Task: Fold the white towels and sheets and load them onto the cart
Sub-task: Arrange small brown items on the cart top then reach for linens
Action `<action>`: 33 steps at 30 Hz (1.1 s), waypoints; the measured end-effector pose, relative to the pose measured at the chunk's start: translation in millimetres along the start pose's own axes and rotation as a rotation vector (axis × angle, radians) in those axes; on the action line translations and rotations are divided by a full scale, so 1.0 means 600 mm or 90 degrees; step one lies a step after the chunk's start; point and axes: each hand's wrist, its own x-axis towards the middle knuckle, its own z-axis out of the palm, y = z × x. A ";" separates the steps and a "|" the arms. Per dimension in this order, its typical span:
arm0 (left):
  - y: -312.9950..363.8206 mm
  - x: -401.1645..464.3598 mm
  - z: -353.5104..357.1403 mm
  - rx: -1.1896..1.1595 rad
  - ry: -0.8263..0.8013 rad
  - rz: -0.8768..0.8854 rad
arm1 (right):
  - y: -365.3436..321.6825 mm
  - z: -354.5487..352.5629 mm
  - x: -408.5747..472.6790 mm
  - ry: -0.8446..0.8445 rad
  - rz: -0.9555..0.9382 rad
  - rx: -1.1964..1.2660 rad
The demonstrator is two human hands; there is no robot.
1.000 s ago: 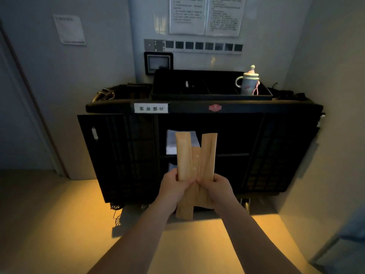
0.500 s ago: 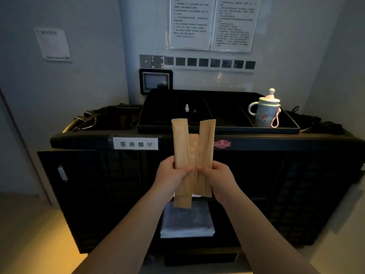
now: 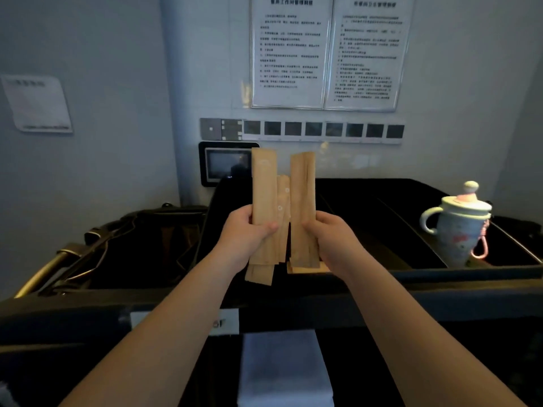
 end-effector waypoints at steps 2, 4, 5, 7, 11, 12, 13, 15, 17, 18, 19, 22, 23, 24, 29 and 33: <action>-0.001 0.050 -0.007 -0.002 -0.009 -0.005 | -0.005 0.000 0.043 0.011 -0.027 -0.037; -0.002 0.090 -0.022 0.004 -0.002 -0.001 | -0.006 -0.005 0.080 0.039 -0.050 -0.063; -0.004 0.108 -0.032 0.017 0.008 0.012 | -0.004 -0.009 0.099 0.058 -0.057 -0.077; -0.007 0.143 -0.058 0.053 0.040 0.048 | 0.003 -0.017 0.136 0.100 -0.076 -0.127; -0.018 0.201 -0.098 0.142 0.106 0.101 | 0.027 -0.022 0.196 0.095 -0.139 -0.281; -0.022 0.212 -0.100 0.174 0.110 0.117 | 0.036 -0.020 0.208 0.070 -0.160 -0.333; -0.027 0.221 -0.099 0.215 0.106 0.134 | 0.044 -0.016 0.221 0.042 -0.181 -0.377; -0.037 0.234 -0.093 0.283 0.086 0.164 | 0.061 -0.004 0.239 -0.018 -0.223 -0.445; -0.049 0.251 -0.085 0.323 0.085 0.179 | 0.080 0.009 0.261 -0.072 -0.265 -0.508; -0.054 0.258 -0.083 0.337 0.087 0.187 | 0.089 0.015 0.272 -0.092 -0.291 -0.549; -0.059 0.264 -0.081 0.354 0.088 0.197 | 0.098 0.020 0.281 -0.110 -0.320 -0.593; -0.070 0.276 -0.077 0.415 0.081 0.229 | 0.122 0.033 0.306 -0.170 -0.383 -0.695; -0.074 0.280 -0.077 0.433 0.075 0.235 | 0.129 0.038 0.314 -0.184 -0.395 -0.733; -0.078 0.283 -0.077 0.446 0.067 0.237 | 0.135 0.042 0.321 -0.189 -0.403 -0.771; -0.090 0.302 -0.075 0.443 0.032 0.240 | 0.152 0.064 0.342 -0.216 -0.401 -0.881; -0.096 0.317 -0.072 0.425 0.005 0.233 | 0.161 0.067 0.352 -0.278 -0.362 -0.919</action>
